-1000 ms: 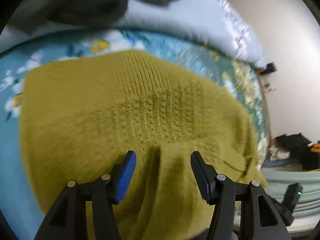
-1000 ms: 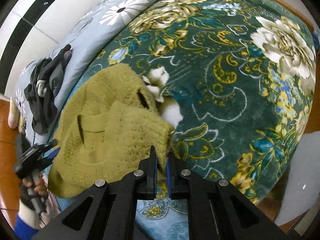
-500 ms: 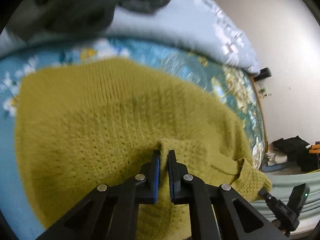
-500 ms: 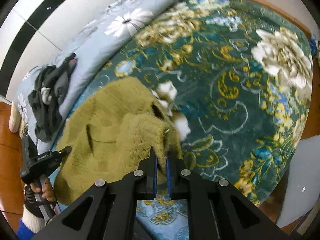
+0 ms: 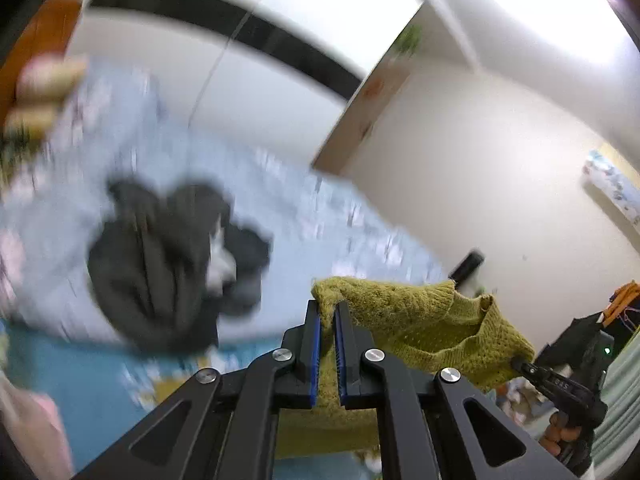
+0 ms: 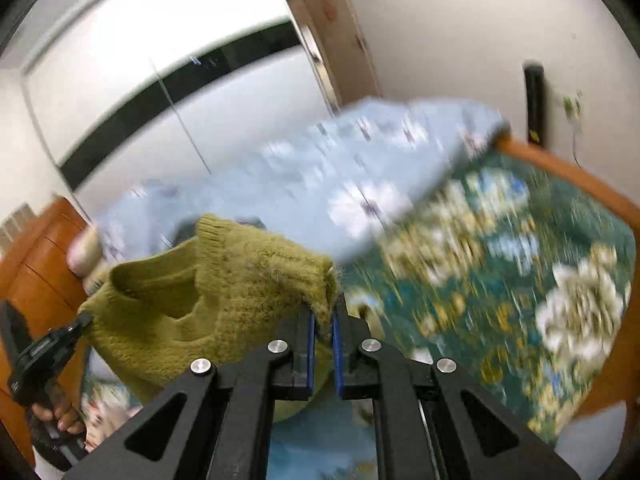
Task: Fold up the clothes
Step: 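Raise the sweater high with both grippers to let it hang open, then lower the hanging sweater onto the duvet with both grippers, laying it flat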
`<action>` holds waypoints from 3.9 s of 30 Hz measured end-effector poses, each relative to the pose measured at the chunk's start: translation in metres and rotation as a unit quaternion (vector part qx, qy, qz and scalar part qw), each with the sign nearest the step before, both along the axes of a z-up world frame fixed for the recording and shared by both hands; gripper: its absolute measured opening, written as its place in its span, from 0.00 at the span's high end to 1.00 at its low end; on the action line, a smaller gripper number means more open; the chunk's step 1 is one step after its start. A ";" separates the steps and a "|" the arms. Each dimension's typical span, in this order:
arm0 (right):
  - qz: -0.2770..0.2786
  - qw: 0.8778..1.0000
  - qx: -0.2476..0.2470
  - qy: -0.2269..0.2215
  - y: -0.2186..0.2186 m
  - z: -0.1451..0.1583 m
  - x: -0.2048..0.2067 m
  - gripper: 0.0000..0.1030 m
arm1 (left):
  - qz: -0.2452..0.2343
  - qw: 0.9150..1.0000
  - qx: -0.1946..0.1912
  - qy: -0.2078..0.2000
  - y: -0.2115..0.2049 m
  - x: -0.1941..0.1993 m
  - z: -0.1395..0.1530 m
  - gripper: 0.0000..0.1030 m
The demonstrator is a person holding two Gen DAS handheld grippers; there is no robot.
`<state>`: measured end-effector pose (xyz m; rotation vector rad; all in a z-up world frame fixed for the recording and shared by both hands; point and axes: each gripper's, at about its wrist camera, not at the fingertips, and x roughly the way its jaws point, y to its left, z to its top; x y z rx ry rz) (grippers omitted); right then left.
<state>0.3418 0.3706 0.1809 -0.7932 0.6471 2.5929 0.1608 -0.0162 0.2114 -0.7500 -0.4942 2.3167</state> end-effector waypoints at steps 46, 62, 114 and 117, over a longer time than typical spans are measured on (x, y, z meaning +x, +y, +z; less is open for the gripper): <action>0.146 0.960 0.143 0.190 -0.093 0.196 0.099 0.93 | 0.025 0.954 -0.011 0.300 -0.124 0.176 0.186 0.93; 0.123 0.991 -0.004 -0.062 -0.012 -0.045 -0.137 0.93 | 0.065 0.989 -0.105 -0.086 -0.024 -0.083 -0.110 0.94; 0.183 0.966 -0.027 -0.180 0.011 -0.251 -0.173 0.93 | -0.015 0.959 -0.220 -0.178 0.106 -0.234 -0.257 0.93; 0.181 0.969 -0.022 -0.169 0.013 -0.242 -0.175 0.93 | -0.015 0.966 -0.203 -0.160 0.100 -0.226 -0.243 0.94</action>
